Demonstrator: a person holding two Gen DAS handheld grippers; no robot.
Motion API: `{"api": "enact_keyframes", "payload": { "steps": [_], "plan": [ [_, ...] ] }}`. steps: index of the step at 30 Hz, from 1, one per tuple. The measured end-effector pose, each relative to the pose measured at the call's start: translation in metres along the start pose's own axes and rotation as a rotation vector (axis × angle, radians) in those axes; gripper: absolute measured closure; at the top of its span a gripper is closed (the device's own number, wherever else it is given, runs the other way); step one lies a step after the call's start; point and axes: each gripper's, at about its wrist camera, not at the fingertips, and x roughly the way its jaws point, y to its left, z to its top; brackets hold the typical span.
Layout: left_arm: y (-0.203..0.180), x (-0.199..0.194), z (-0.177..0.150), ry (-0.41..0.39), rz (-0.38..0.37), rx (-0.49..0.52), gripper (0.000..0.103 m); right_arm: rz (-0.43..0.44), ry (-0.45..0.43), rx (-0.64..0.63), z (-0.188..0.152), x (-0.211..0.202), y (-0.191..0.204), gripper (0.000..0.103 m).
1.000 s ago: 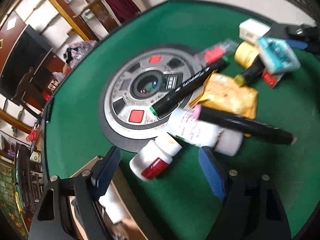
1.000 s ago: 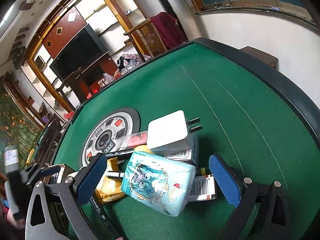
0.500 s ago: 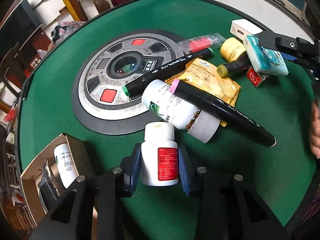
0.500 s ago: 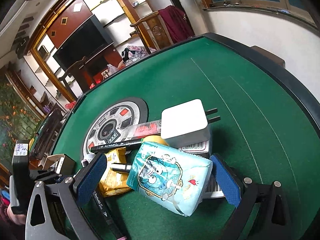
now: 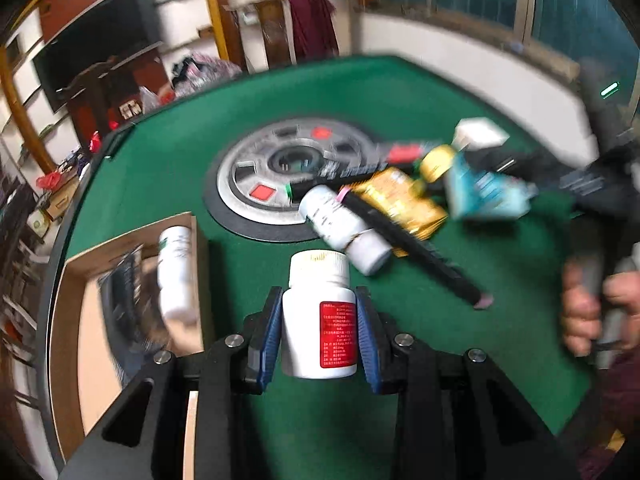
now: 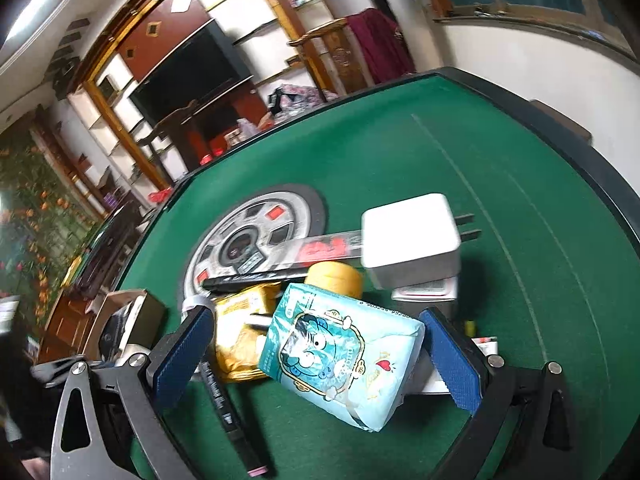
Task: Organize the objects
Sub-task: 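Grasp a white pill bottle with red label using the left gripper, then carry the bottle to the tray with the left gripper while the right gripper brings a black marker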
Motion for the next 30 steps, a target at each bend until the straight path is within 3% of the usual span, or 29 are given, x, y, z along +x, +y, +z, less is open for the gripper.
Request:
{"api": "enact_keyframes", "payload": {
  "steps": [4, 8, 11, 13, 15, 20, 22, 24, 30],
  "plan": [
    [0.003, -0.044, -0.022, -0.104, -0.017, -0.089, 0.069, 0.014, 0.023, -0.114, -0.007, 0.003, 0.026, 0.002],
    [0.017, -0.069, -0.046, -0.146, -0.091, -0.2, 0.069, 0.038, 0.067, -0.166, -0.02, -0.001, 0.051, 0.003],
    [0.026, -0.081, -0.063, -0.167, -0.097, -0.236, 0.069, -0.019, 0.113, -0.269, -0.035, 0.004, 0.074, 0.005],
    [0.034, -0.089, -0.074, -0.183, -0.101, -0.266, 0.069, -0.06, 0.139, -0.325, -0.041, 0.009, 0.084, 0.023],
    [0.041, -0.092, -0.08, -0.192, -0.109, -0.287, 0.069, -0.057, 0.156, -0.344, -0.045, 0.01, 0.091, 0.034],
    [0.057, -0.092, -0.097, -0.195, -0.117, -0.327, 0.069, -0.127, 0.173, -0.414, -0.044, 0.026, 0.109, 0.039],
    [0.062, -0.092, -0.102, -0.195, -0.123, -0.339, 0.069, -0.171, 0.225, -0.456, -0.044, 0.045, 0.116, 0.064],
    [0.066, -0.092, -0.106, -0.197, -0.129, -0.352, 0.069, -0.189, 0.274, -0.466, -0.046, 0.059, 0.116, 0.078],
    [0.073, -0.09, -0.114, -0.197, -0.131, -0.376, 0.069, -0.155, 0.303, -0.398, -0.043, 0.069, 0.107, 0.087]
  ]
}}
